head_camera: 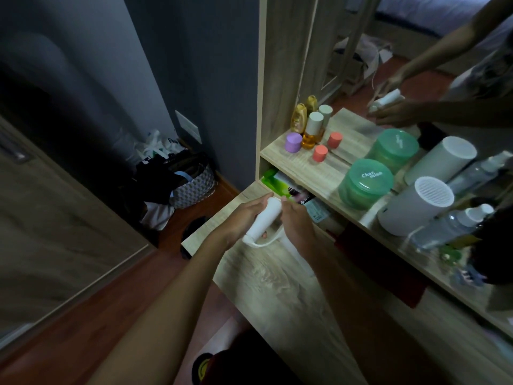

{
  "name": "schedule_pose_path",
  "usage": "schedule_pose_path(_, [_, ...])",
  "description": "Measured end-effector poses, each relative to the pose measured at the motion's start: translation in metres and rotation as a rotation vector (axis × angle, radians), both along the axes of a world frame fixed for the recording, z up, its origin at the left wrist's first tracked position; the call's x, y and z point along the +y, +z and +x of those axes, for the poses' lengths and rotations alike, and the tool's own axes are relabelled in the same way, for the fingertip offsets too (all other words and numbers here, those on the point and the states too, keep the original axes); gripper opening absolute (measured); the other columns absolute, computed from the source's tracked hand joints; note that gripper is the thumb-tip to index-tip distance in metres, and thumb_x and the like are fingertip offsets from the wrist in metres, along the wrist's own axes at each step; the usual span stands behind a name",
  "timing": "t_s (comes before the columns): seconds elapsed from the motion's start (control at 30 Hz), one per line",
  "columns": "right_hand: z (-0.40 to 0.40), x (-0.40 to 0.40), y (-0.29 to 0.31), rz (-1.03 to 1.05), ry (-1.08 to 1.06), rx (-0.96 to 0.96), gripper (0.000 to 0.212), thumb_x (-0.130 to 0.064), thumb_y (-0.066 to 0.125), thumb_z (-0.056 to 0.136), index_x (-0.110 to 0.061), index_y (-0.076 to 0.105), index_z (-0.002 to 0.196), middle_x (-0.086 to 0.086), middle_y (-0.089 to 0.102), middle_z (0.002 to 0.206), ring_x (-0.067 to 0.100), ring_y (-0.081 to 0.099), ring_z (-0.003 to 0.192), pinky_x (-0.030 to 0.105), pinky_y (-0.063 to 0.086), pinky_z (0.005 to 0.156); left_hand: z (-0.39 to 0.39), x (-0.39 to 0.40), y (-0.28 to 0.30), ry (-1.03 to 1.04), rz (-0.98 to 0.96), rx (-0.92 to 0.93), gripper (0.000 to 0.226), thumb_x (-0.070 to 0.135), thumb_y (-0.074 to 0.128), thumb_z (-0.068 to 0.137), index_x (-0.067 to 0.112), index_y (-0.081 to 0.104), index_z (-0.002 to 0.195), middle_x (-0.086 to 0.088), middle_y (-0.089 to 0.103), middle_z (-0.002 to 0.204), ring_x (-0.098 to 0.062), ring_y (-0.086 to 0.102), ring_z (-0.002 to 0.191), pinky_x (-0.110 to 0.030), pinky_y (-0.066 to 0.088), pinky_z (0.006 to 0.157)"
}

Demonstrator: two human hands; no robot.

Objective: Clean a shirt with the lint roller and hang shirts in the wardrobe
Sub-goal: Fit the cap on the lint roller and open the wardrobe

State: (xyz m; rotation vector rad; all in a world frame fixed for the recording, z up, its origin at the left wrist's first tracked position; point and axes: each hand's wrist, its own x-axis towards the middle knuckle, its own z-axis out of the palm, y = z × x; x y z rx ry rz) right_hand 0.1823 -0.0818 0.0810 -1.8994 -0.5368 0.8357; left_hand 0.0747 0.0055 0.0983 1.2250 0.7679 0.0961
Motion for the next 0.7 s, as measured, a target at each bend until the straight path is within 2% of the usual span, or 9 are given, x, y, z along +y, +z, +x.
schedule_pose_path(0.13, [-0.001, 0.0, 0.001, -0.024, 0.001, 0.011, 0.038, -0.032, 0.039, 0.099, -0.004, 0.064, 0.105, 0.013, 0.065, 0.097, 0.028, 0.06, 0.091, 0.039, 0.048, 0.089, -0.001, -0.003, -0.005, 0.024, 0.017, -0.007, 0.033, 0.026, 0.041, 0.101, 0.033, 0.054, 0.131, -0.01, 0.06, 0.118, -0.02, 0.061, 0.076, -0.03, 0.053, 0.054])
schedule_pose_path(0.23, [-0.003, 0.0, -0.003, -0.029, -0.003, 0.033, 0.036, -0.031, 0.043, 0.097, -0.004, 0.065, 0.104, 0.015, 0.067, 0.102, 0.034, 0.062, 0.102, 0.046, 0.049, 0.094, 0.0, -0.005, -0.01, 0.038, 0.048, 0.004, 0.032, 0.024, 0.041, 0.1, 0.035, 0.056, 0.126, -0.007, 0.06, 0.122, -0.023, 0.062, 0.083, -0.029, 0.054, 0.054])
schedule_pose_path(0.3, [-0.003, 0.001, -0.004, -0.027, 0.006, 0.037, 0.034, -0.029, 0.043, 0.097, -0.004, 0.064, 0.105, 0.014, 0.066, 0.1, 0.032, 0.063, 0.1, 0.047, 0.049, 0.094, 0.002, -0.005, -0.011, 0.047, 0.077, 0.017, 0.032, 0.023, 0.041, 0.1, 0.036, 0.058, 0.123, -0.005, 0.06, 0.123, -0.023, 0.063, 0.085, -0.028, 0.053, 0.054])
schedule_pose_path(0.43, [-0.003, -0.001, -0.003, 0.005, 0.02, 0.0, 0.033, -0.025, 0.041, 0.1, -0.003, 0.063, 0.109, 0.003, 0.06, 0.094, 0.029, 0.061, 0.098, 0.031, 0.048, 0.087, 0.003, -0.002, -0.01, 0.047, 0.202, 0.03, 0.031, 0.02, 0.04, 0.099, 0.033, 0.059, 0.12, -0.006, 0.06, 0.124, -0.02, 0.062, 0.092, -0.022, 0.053, 0.058])
schedule_pose_path(0.5, [-0.008, -0.001, -0.004, 0.026, 0.012, -0.039, 0.032, -0.025, 0.039, 0.102, -0.004, 0.062, 0.111, 0.004, 0.059, 0.097, 0.023, 0.06, 0.096, 0.018, 0.047, 0.078, 0.003, 0.001, -0.012, 0.005, 0.362, 0.056, 0.031, 0.017, 0.038, 0.1, 0.028, 0.059, 0.119, -0.006, 0.06, 0.126, -0.014, 0.059, 0.096, -0.009, 0.049, 0.065])
schedule_pose_path(0.53, [-0.01, 0.0, -0.005, 0.037, 0.0, -0.041, 0.032, -0.025, 0.039, 0.102, -0.005, 0.062, 0.112, 0.005, 0.061, 0.098, 0.02, 0.06, 0.095, 0.018, 0.044, 0.075, 0.003, 0.002, -0.014, -0.016, 0.443, 0.06, 0.031, 0.015, 0.038, 0.1, 0.026, 0.06, 0.119, -0.008, 0.06, 0.126, -0.012, 0.059, 0.096, -0.006, 0.047, 0.067])
schedule_pose_path(0.57, [-0.012, 0.001, -0.007, 0.037, -0.008, -0.047, 0.033, -0.026, 0.038, 0.102, -0.006, 0.062, 0.112, 0.006, 0.062, 0.1, 0.019, 0.06, 0.094, 0.019, 0.042, 0.075, 0.002, 0.003, -0.017, -0.02, 0.473, 0.062, 0.031, 0.015, 0.038, 0.099, 0.024, 0.061, 0.118, -0.009, 0.061, 0.125, -0.016, 0.06, 0.097, -0.011, 0.049, 0.067])
schedule_pose_path(0.63, [-0.013, 0.001, -0.005, 0.016, 0.025, -0.079, 0.035, -0.027, 0.037, 0.102, -0.005, 0.062, 0.114, 0.007, 0.063, 0.102, 0.017, 0.059, 0.094, 0.02, 0.04, 0.075, 0.001, 0.002, -0.019, 0.009, 0.404, 0.066, 0.03, 0.019, 0.04, 0.099, 0.027, 0.063, 0.115, -0.01, 0.063, 0.119, -0.027, 0.062, 0.096, -0.026, 0.052, 0.059])
schedule_pose_path(0.7, [-0.011, 0.002, -0.002, 0.014, 0.075, -0.048, 0.037, -0.031, 0.038, 0.102, -0.006, 0.06, 0.118, 0.007, 0.063, 0.104, 0.017, 0.058, 0.096, 0.024, 0.042, 0.08, 0.0, 0.002, -0.017, 0.044, 0.354, 0.061, 0.028, 0.021, 0.041, 0.099, 0.029, 0.065, 0.111, -0.008, 0.065, 0.111, -0.025, 0.064, 0.088, -0.026, 0.051, 0.053])
